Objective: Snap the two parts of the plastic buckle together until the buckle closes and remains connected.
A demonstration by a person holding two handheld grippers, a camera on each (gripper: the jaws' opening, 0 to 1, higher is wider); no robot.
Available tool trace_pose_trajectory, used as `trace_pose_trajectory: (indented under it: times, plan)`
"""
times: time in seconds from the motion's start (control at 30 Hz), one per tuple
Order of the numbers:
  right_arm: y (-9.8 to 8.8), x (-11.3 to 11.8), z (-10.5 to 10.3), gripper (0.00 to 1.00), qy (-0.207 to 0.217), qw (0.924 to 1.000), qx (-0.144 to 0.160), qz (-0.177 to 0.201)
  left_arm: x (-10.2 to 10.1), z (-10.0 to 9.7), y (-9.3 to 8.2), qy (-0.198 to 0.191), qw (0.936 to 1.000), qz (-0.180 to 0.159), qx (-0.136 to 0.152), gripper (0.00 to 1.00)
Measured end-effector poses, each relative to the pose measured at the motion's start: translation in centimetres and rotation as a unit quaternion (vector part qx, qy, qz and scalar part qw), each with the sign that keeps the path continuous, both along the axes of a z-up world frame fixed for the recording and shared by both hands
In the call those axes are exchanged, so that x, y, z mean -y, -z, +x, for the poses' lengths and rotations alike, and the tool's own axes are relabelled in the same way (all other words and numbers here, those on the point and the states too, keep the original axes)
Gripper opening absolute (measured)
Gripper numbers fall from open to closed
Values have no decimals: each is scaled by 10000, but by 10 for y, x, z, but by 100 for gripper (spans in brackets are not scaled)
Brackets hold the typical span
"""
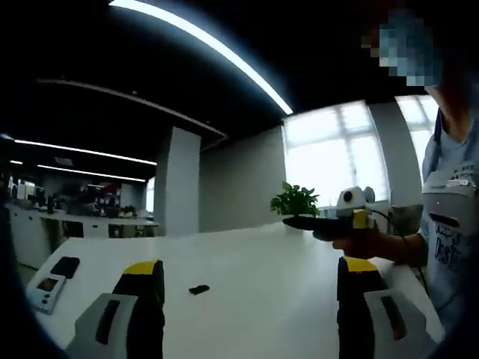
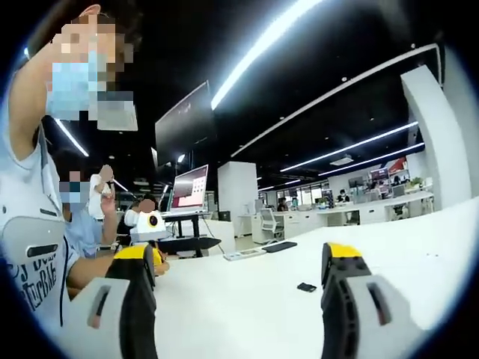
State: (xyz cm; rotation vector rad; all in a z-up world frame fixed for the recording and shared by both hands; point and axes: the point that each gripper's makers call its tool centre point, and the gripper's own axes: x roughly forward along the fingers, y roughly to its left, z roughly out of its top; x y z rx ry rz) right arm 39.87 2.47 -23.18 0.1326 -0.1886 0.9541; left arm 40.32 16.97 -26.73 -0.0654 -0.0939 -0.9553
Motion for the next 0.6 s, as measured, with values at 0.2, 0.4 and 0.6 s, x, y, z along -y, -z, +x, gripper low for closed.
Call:
trace_pose_trajectory:
  times: [0.2,0.4,0.6]
  plan:
    - [6,-4,0,87,-38,9999,-77,-79,-1,-3,-3,110,9999,-16,97,91]
    - [3,-1,-1,77,-80,10000,-36,-30,5,-11,-8,338,9993,-69,150,87]
    - [-2,6,1,69,50,9999,-37,154,4,-11,-9,286,9994,-153,74,83]
